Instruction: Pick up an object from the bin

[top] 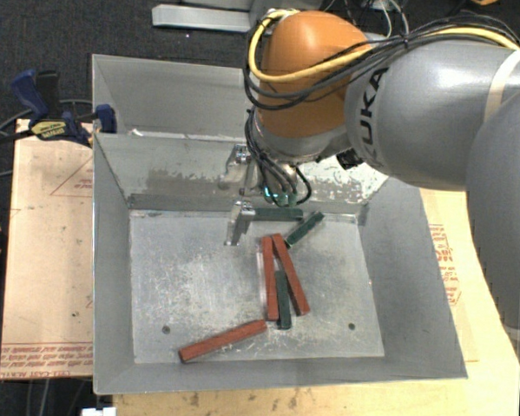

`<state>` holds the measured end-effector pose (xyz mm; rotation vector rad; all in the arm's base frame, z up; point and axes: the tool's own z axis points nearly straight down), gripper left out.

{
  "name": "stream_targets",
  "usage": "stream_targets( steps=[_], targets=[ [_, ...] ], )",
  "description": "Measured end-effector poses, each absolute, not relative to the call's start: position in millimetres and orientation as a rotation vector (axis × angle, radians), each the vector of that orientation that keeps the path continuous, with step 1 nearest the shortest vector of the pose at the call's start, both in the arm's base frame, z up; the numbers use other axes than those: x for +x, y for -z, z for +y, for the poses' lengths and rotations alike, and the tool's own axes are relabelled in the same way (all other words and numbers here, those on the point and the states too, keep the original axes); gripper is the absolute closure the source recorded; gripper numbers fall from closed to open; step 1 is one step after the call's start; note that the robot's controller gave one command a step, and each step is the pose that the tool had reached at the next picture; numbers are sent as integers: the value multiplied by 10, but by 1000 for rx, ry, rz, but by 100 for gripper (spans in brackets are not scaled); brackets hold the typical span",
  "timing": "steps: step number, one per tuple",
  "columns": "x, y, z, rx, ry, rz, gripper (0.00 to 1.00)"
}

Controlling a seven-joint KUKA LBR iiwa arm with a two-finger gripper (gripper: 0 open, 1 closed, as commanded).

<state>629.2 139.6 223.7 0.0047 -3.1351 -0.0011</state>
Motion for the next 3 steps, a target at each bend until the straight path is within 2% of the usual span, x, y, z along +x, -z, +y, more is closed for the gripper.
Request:
stream_targets(
  steps=[1,2,3],
  targets=[
    [6308,-2287,1388,1,2,-3143,0],
    [5804,-1548,1078,155,2,-3141,0],
    [5368,-1615,637,134,-1,-3136,0]
  ],
)
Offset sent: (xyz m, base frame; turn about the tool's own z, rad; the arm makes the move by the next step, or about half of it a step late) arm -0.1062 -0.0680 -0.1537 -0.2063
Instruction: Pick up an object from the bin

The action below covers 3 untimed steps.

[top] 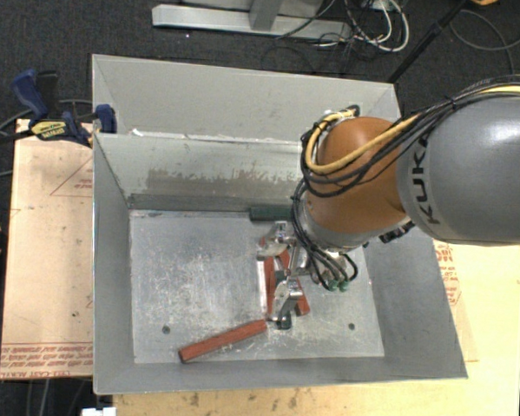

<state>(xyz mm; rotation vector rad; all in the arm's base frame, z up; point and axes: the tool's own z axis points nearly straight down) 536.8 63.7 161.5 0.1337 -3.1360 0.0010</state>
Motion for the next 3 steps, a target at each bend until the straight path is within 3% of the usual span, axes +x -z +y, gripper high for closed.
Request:
stream_targets(
  steps=[1,2,3],
  targets=[
    [5279,-1336,661,562,2,-3092,0],
    [5229,-991,668,718,2,-3059,0],
    [5423,-769,629,816,12,-3038,100]
  ],
)
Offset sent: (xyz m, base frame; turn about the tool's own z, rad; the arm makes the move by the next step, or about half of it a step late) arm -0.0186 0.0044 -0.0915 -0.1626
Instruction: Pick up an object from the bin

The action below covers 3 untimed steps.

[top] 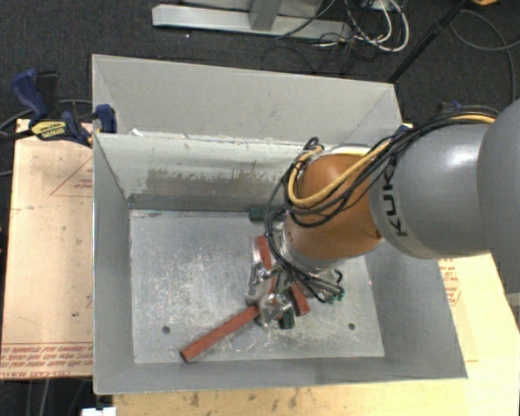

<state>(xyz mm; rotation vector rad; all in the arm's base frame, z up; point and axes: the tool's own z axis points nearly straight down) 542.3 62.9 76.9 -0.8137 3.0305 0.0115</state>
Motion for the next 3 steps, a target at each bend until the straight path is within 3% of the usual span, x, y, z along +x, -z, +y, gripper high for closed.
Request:
stream_targets(
  steps=[3],
  targets=[
    [5423,-798,631,-812,-10,3030,100]
  ],
)
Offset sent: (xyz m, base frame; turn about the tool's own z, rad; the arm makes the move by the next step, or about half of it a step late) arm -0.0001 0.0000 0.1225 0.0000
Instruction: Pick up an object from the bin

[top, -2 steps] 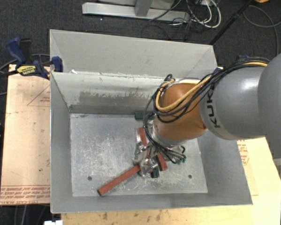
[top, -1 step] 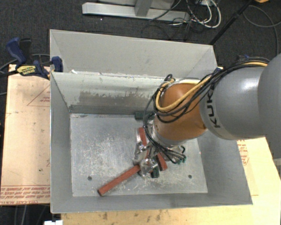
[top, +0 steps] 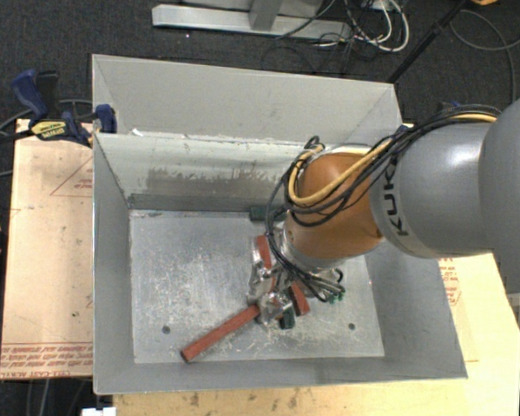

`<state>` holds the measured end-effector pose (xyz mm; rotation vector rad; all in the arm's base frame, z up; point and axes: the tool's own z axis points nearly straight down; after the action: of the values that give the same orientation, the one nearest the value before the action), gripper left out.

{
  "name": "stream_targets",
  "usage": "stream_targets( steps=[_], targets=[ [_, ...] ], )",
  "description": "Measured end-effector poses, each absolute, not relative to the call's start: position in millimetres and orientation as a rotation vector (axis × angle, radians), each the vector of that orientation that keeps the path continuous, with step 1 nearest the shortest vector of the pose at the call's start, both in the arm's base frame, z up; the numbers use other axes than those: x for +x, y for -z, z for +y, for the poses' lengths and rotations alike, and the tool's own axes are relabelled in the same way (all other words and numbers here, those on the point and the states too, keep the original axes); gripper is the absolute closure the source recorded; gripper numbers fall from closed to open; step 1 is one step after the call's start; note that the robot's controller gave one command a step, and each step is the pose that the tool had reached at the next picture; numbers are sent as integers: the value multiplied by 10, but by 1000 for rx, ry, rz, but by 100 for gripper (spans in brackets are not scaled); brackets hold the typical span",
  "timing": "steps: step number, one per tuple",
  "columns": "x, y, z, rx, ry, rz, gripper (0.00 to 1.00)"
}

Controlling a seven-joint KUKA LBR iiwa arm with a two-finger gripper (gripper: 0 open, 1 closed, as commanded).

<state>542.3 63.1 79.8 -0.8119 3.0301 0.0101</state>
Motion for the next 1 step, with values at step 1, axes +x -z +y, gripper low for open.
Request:
stream_targets(
  steps=[1],
  targets=[
    [5399,-924,619,-814,-7,3036,100]
  ],
)
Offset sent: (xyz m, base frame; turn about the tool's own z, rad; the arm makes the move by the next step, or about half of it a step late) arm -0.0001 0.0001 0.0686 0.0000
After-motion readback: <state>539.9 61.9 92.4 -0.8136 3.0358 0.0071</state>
